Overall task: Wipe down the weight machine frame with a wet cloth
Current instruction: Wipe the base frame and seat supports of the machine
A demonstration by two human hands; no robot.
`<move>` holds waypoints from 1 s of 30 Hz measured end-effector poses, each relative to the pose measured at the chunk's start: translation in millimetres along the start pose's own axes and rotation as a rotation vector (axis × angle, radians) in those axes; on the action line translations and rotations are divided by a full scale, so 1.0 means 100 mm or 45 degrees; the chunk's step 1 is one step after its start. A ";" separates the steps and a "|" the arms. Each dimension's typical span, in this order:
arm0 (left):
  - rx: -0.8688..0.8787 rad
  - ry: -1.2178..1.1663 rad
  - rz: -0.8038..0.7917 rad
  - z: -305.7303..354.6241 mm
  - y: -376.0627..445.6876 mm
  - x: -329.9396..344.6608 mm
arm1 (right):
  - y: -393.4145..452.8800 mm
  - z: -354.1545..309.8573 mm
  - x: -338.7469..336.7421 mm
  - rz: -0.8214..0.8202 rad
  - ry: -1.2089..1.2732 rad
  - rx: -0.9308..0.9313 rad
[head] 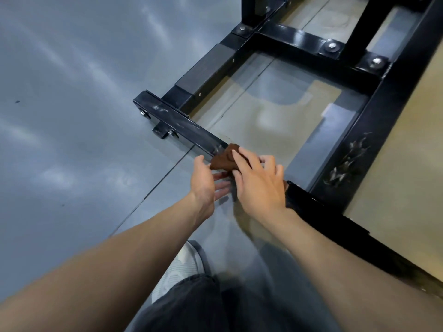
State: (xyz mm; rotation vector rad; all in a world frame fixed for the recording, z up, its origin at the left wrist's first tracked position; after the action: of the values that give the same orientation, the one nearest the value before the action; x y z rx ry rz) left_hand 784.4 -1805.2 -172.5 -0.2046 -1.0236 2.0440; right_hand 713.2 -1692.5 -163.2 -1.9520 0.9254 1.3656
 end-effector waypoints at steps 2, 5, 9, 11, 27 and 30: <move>0.006 0.031 0.013 -0.02 -0.01 0.04 | -0.42 0.27 -0.06 0.062 0.004 0.081; 0.014 0.077 0.026 -0.02 0.02 0.06 | -1.02 0.67 -0.16 0.145 0.097 0.303; 0.011 0.110 0.027 -0.01 0.00 0.09 | -1.12 0.69 -0.16 0.211 0.151 0.470; 0.018 0.088 0.028 0.00 -0.01 0.08 | -0.80 0.49 -0.13 0.160 0.114 0.364; -0.002 0.111 0.045 -0.07 -0.06 0.07 | -0.77 0.41 -0.27 -0.158 0.073 0.226; -0.002 0.121 0.042 -0.03 -0.05 0.07 | -0.57 0.36 -0.37 -0.287 0.443 0.228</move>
State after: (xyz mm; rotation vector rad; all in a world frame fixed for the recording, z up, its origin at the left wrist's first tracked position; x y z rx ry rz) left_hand 784.5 -1796.9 -169.5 -0.3184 -0.9694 2.0429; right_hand 730.0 -1622.6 -135.2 -2.1147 0.9132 0.8042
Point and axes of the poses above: each hand's wrist, its own y-axis towards the middle knuckle, its own x-axis out of the palm, z = x × y, the point moved 7 cm from there along y, towards the middle knuckle, and after that the axes turned 12 degrees about -z, right-handed, at the moved point
